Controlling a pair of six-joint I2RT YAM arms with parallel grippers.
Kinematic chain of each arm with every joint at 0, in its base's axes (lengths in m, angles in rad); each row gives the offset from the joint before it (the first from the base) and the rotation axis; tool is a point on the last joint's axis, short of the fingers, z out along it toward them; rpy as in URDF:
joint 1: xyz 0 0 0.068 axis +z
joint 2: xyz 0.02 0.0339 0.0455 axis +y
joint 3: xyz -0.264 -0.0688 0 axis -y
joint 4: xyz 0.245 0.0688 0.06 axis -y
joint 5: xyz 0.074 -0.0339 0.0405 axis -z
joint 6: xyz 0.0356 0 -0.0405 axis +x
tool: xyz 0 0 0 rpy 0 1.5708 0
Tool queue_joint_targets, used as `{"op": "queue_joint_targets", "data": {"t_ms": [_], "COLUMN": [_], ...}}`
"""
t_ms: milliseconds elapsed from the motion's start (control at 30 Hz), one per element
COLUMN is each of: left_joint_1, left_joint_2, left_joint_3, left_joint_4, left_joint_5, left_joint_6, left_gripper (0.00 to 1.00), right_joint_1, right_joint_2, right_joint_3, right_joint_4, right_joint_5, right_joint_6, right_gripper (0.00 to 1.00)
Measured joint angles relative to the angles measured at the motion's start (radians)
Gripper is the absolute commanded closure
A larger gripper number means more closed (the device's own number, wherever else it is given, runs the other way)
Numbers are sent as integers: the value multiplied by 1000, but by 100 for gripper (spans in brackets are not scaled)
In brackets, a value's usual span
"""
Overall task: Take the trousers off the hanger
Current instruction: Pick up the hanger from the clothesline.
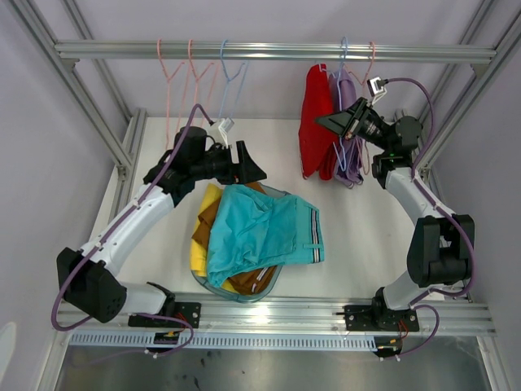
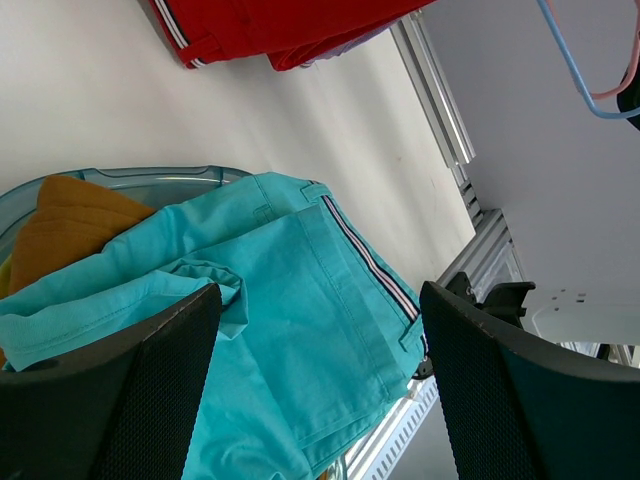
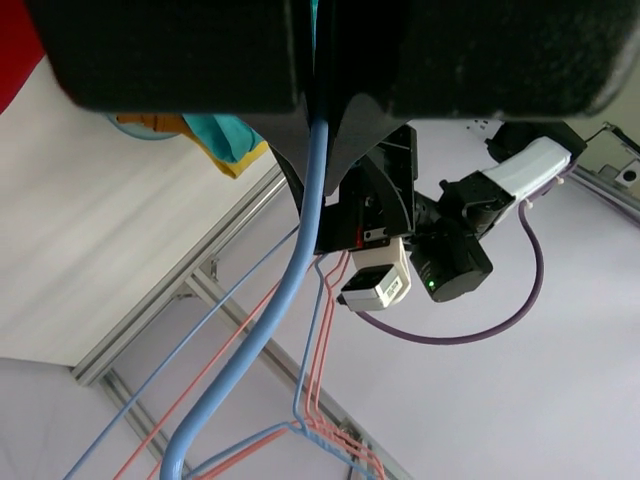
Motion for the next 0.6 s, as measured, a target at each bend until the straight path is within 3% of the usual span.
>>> {"op": "queue_joint_targets", "data": {"t_ms": [600], "left_joint_1": [0], "left_joint_2": [10], "left_joint_3": [0], "left_joint_4": [1], "left_joint_5": [6], "left_joint_6": [1], "left_gripper": [15], "right_joint_1": [29], "right_joint_2": [27], "right_joint_3": [132], "right_joint_4": [-74], "right_joint_5": [-1], "right_joint_6": [-49], "right_gripper": [100]}}
